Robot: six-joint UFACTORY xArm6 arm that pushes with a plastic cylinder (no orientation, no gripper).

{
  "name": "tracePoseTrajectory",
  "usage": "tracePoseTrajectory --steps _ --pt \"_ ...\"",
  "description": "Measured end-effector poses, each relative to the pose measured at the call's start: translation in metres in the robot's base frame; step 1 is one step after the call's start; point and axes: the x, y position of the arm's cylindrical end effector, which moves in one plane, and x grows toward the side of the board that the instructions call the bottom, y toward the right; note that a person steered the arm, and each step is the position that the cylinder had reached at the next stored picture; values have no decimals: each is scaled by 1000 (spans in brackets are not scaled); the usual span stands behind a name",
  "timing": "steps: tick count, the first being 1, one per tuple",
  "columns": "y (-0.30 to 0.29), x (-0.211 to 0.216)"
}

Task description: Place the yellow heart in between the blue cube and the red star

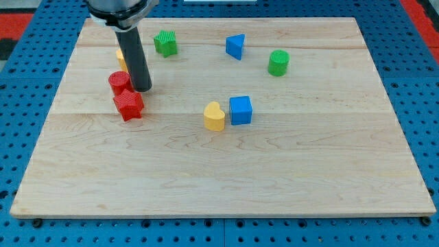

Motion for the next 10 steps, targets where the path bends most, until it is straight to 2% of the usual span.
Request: tracePoseTrajectory --steps 1,2,3,5,7,8,10 --pt "56 0" --pt "85 40" --pt "87 75" --pt "115 89" --pt "128 124" --pt "188 121" --pt "173 74"
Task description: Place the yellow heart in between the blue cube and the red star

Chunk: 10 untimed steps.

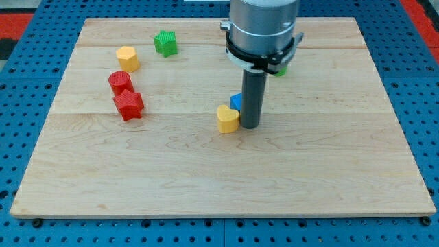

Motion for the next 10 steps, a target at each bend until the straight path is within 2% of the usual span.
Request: tracePoseTrajectory --steps 2,4,5,7,10 --pt "-1 -8" --pt "-10 14" --pt "-41 3" --pt "-47 -15" --pt "-56 -11"
